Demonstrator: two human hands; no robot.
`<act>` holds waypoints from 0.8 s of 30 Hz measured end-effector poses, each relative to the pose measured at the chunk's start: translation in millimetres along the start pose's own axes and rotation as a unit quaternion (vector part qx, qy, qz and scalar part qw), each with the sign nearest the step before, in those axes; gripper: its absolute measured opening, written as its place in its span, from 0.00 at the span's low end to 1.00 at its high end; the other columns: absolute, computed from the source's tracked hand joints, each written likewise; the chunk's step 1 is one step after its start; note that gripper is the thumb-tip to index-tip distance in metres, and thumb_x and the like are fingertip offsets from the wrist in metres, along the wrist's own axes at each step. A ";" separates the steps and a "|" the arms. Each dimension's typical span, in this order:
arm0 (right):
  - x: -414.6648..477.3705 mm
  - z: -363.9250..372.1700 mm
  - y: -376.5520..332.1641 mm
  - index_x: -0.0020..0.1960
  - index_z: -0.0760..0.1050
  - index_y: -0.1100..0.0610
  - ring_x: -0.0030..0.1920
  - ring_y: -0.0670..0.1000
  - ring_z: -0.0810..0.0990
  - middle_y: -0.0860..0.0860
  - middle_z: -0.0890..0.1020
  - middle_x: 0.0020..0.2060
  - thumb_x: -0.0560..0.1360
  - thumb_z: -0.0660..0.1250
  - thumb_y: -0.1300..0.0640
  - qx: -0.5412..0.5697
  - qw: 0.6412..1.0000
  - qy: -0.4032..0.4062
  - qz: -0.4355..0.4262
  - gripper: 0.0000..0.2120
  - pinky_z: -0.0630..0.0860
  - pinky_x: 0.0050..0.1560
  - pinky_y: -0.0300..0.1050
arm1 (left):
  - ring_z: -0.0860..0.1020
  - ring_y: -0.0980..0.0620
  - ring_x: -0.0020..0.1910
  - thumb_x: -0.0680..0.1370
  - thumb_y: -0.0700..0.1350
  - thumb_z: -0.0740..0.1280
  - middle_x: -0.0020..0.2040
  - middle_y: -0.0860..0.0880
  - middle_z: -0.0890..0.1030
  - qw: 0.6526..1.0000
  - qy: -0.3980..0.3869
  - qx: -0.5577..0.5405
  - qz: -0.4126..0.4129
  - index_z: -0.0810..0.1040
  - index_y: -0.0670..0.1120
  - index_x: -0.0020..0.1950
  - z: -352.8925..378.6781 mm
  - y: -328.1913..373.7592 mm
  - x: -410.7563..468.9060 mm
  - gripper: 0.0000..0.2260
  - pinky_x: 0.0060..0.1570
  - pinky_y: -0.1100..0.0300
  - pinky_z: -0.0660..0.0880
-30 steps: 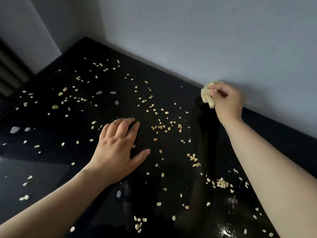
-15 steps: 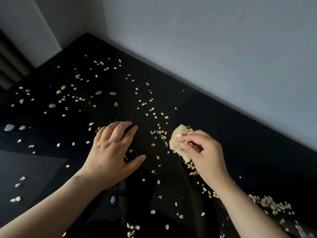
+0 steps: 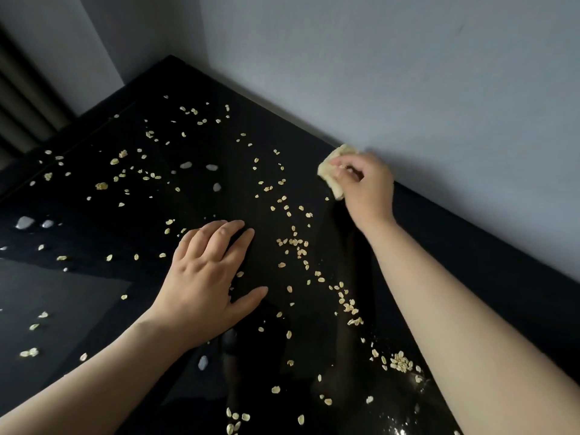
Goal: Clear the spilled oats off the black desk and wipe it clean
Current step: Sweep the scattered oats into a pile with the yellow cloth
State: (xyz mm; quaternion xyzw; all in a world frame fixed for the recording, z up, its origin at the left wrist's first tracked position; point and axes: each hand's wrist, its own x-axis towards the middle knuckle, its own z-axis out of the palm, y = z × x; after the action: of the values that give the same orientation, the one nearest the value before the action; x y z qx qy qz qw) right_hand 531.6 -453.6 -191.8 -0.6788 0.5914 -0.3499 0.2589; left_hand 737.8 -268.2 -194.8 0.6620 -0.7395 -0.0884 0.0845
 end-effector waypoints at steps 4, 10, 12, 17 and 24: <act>-72.3 -11.1 -19.0 0.48 0.83 0.52 0.49 0.41 0.77 0.43 0.80 0.47 0.73 0.70 0.62 0.030 0.990 -0.132 -0.032 0.07 0.72 0.48 0.31 | 0.69 0.44 0.68 0.72 0.66 0.60 0.68 0.46 0.71 1.000 0.001 0.004 0.008 0.73 0.43 0.69 2.2 -2.3 -2.3 0.35 0.68 0.49 0.60; -51.1 -28.8 -23.8 0.47 0.83 0.51 0.47 0.43 0.79 0.48 0.83 0.45 0.72 0.71 0.65 0.062 0.995 -0.062 -0.038 0.10 0.72 0.48 0.32 | 0.68 0.44 0.68 0.72 0.67 0.60 0.69 0.46 0.71 1.000 0.008 -0.002 0.002 0.73 0.43 0.69 3.0 -1.0 -1.4 0.35 0.69 0.48 0.60; -7.0 -21.3 -13.1 0.48 0.82 0.49 0.47 0.46 0.80 0.49 0.83 0.46 0.73 0.70 0.63 0.035 0.999 -0.014 -0.023 0.10 0.74 0.49 0.35 | 0.68 0.44 0.69 0.72 0.67 0.60 0.69 0.46 0.71 1.000 0.004 -0.002 -0.001 0.73 0.44 0.69 3.2 -0.8 -0.8 0.35 0.69 0.47 0.61; 47.4 11.7 2.5 0.45 0.82 0.49 0.48 0.45 0.79 0.48 0.83 0.48 0.73 0.68 0.62 -0.020 0.999 0.024 0.010 0.09 0.67 0.44 0.25 | 0.68 0.44 0.69 0.72 0.67 0.60 0.69 0.46 0.71 1.000 0.002 -0.002 -0.002 0.73 0.44 0.70 3.9 0.7 0.8 0.35 0.69 0.47 0.60; -59.2 16.4 -19.4 0.50 0.83 0.53 0.46 0.46 0.78 0.44 0.80 0.46 0.74 0.70 0.61 0.017 0.988 -0.125 -0.085 0.07 0.75 0.47 0.40 | 0.68 0.44 0.69 0.72 0.67 0.60 0.69 0.47 0.71 1.000 -0.012 0.007 0.003 0.73 0.44 0.69 6.2 0.2 -1.8 0.35 0.69 0.49 0.59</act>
State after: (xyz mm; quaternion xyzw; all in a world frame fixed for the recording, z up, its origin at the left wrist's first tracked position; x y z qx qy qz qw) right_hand 553.2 -393.1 -197.1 -0.7605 0.4884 -0.2934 0.3114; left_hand 736.3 -266.3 -200.9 0.6591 -0.7432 -0.0905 0.0709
